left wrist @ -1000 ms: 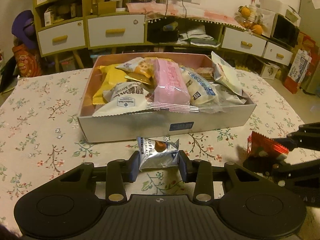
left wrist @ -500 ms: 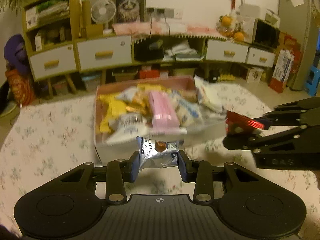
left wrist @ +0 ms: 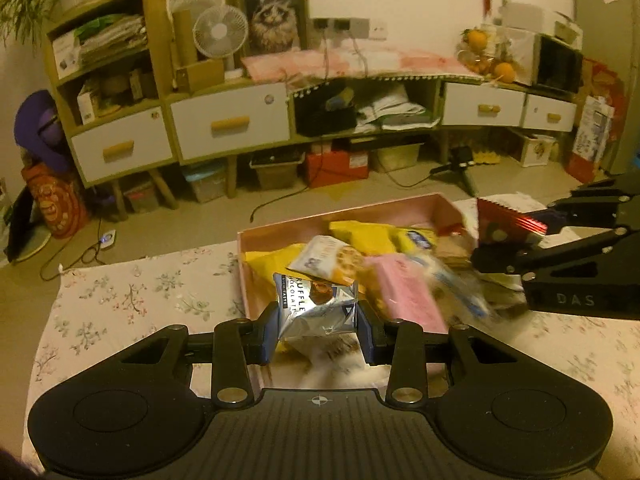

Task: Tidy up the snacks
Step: 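Carry both packets over the pink box and open both grippers inside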

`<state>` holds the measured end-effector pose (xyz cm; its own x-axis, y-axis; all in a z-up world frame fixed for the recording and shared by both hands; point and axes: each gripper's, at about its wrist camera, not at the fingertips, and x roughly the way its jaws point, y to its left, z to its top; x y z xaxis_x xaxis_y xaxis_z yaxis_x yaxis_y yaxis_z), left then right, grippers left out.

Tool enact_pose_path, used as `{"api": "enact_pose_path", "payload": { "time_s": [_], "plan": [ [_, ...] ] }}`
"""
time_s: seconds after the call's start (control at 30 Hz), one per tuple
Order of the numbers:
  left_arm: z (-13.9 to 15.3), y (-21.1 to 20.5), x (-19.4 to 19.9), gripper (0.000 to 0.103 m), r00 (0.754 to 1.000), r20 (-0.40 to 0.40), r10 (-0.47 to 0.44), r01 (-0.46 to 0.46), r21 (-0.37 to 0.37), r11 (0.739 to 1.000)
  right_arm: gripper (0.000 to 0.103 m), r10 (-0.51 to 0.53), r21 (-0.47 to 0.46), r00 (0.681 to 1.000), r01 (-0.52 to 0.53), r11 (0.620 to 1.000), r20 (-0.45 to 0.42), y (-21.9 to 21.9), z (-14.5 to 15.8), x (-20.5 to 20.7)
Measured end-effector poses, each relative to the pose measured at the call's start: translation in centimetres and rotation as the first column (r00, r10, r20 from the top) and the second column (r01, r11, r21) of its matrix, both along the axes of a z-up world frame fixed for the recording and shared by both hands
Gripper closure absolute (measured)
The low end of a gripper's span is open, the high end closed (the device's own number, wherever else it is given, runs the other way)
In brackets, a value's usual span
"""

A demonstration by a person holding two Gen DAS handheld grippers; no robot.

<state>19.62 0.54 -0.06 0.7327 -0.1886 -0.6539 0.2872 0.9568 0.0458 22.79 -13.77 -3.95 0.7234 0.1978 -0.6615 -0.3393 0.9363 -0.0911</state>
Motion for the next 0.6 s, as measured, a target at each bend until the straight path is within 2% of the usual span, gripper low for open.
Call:
{"api": "enact_pose_path", "payload": {
  "time_s": [0.3,0.4,0.47,0.5,0.53,0.6],
  "plan": [
    [-1.6,0.5,3.0,0.066,0.998,-0.053,0.033,-0.033,0.003,0.999,0.067,-0.029,-0.026,0.999,0.028,0.999,-0.025,0.9,-1.4,2.2],
    [-1.9,0.7,3.2,0.062,0.997,-0.071,0.037,-0.037,-0.006,0.999,0.065,-0.038,-0.018,0.999,0.038,0.999,-0.027,0.9,-1.6,2.2],
    [-1.9,0.9,3.3,0.060,0.996,-0.087,0.025,-0.027,-0.022,0.999,0.055,-0.041,-0.002,0.999,0.041,0.999,-0.021,0.8,-1.4,2.1],
    [-1.9,0.9,3.2,0.055,0.996,-0.089,0.024,-0.026,-0.024,0.999,0.043,-0.043,0.003,0.999,0.043,0.999,-0.020,0.7,-1.2,1.9],
    [-1.8,0.9,3.2,0.046,0.996,-0.087,0.027,-0.029,-0.023,0.999,0.039,-0.041,0.007,0.999,0.041,0.999,-0.017,0.7,-1.0,1.7],
    [-1.5,1.0,2.8,0.035,0.997,-0.077,0.032,-0.034,-0.030,0.999,0.038,-0.040,0.004,0.999,0.040,0.999,-0.008,0.7,-0.5,1.2]
  ]
}}
